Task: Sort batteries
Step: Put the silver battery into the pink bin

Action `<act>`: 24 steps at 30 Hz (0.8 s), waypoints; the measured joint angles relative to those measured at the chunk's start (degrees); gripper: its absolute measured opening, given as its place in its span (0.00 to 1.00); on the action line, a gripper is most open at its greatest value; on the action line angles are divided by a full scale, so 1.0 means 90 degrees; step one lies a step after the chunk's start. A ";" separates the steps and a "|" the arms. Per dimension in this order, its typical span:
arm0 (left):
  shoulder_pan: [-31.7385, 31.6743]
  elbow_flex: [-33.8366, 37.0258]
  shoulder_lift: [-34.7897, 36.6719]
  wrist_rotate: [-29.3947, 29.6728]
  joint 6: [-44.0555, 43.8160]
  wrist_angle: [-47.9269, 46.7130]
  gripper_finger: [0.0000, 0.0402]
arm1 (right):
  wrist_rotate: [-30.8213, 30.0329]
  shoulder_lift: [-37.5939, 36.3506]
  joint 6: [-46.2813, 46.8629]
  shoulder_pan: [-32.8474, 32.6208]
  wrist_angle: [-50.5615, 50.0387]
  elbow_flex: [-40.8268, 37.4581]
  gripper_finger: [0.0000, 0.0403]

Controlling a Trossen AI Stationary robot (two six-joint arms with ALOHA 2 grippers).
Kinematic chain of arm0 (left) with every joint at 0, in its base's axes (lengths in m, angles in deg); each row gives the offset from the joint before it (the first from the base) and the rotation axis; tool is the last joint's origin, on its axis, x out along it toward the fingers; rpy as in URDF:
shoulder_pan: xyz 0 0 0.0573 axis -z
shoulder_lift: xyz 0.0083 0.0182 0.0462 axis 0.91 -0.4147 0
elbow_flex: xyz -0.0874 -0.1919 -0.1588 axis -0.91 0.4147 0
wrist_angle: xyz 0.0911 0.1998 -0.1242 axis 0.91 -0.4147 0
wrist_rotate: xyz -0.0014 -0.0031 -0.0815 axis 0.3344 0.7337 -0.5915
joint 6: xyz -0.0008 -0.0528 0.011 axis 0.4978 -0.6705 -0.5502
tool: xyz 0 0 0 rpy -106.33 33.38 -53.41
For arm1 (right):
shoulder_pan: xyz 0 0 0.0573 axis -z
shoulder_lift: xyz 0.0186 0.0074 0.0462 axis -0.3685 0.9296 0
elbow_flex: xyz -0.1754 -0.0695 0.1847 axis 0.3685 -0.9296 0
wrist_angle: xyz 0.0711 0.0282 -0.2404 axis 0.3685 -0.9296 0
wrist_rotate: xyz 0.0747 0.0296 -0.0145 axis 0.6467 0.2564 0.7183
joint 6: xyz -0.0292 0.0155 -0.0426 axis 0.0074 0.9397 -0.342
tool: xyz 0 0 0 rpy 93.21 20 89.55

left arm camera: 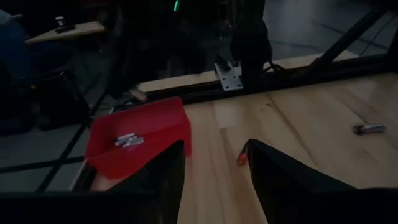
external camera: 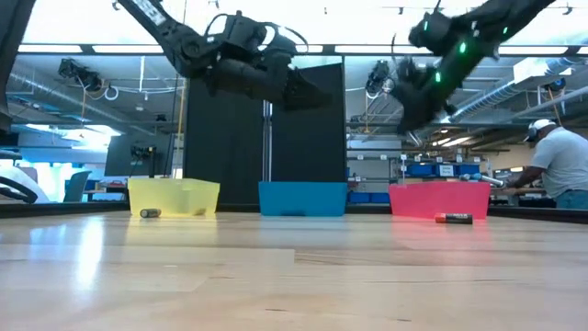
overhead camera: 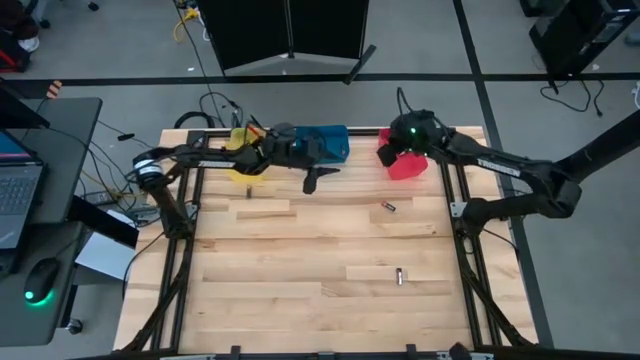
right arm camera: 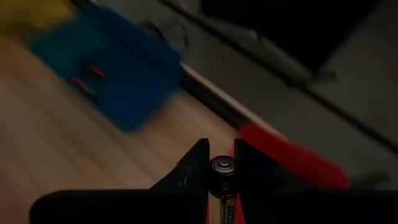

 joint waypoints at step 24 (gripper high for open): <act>-0.0080 0.2547 0.1607 0.0838 -0.0180 0.1310 0.39 | 0.0759 0.2787 0.0156 0.1719 0.0017 -0.0090 0.16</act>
